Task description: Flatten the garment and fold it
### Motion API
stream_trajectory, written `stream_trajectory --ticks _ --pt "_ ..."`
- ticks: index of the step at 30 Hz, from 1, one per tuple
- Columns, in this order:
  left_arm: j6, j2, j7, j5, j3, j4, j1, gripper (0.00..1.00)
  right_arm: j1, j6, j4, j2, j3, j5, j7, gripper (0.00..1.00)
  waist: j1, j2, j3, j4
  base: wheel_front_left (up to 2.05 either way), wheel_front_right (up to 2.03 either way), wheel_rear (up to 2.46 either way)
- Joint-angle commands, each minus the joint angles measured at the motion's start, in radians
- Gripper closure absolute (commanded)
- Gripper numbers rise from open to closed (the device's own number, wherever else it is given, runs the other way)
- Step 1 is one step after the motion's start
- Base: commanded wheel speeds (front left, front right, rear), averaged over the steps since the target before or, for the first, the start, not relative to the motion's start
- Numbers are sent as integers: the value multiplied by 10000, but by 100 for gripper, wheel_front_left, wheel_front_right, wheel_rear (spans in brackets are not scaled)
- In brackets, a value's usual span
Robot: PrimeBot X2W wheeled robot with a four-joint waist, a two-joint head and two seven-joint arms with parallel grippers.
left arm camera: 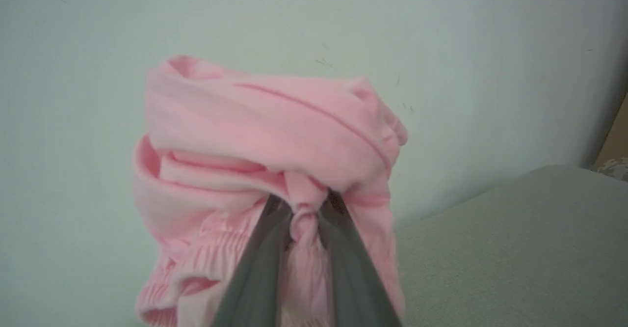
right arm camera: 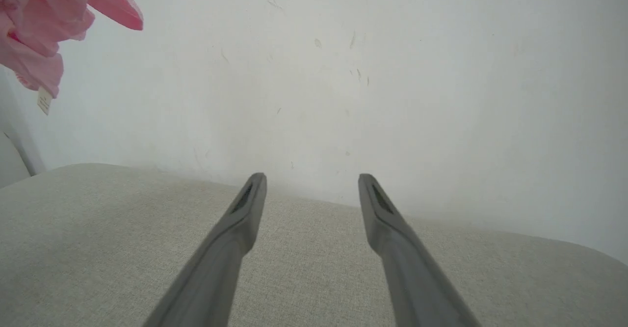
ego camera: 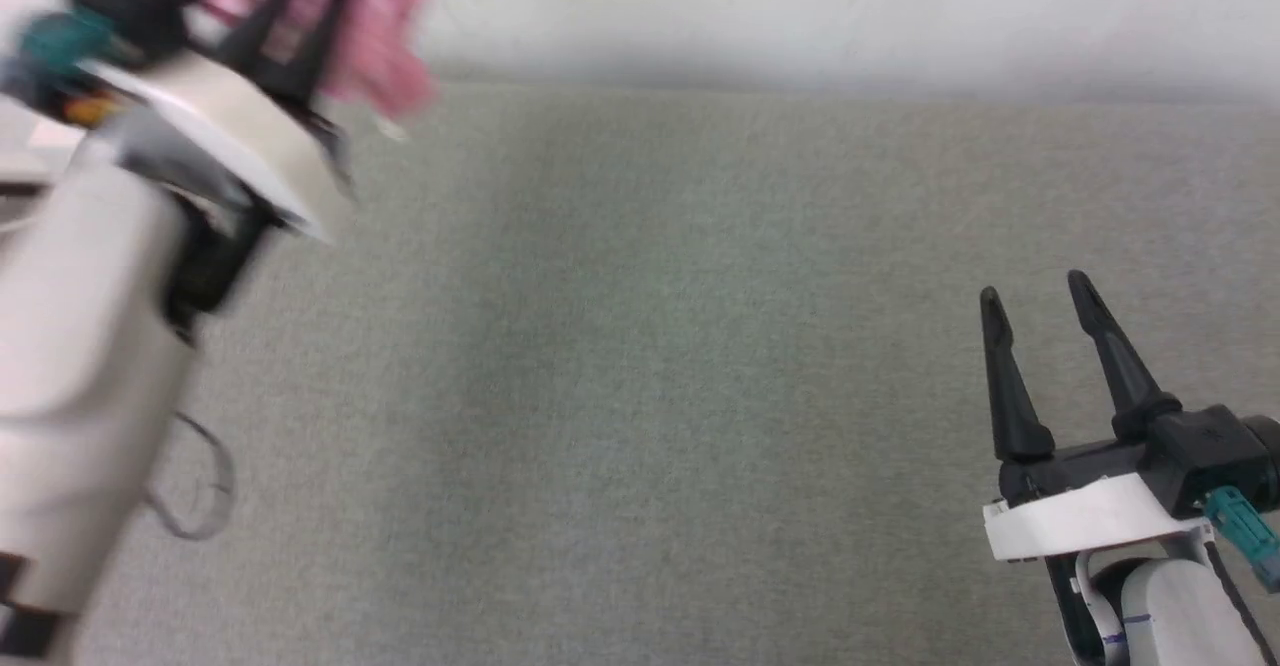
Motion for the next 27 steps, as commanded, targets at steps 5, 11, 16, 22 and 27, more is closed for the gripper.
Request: stream_trajectory --ticks 5,11,16,22,27 --pt "397 -897 -180 383 -766 -946 865 100 154 -9 126 5 -117 117 -17 0 3 0 -709 -1240 0 0 0" --pt "868 -2054 -1231 1160 -1668 -702 1619 100 132 -9 304 5 -23 301 22 0 3 0 -560 -2369 0 0 0" --pt "692 -2431 -1702 2416 -2929 1015 1869 100 43 -9 427 5 189 520 4 0 3 0 -303 -3136 0 0 0" --pt "96 -2925 -1251 2404 -4225 3029 2353 0 62 -9 685 5 287 696 -26 0 3 0 -226 -3364 0 0 0" --pt "27 -3044 -1696 2073 -4207 3524 2336 0 202 -9 934 5 236 659 -38 0 3 0 -487 -2975 0 0 0"
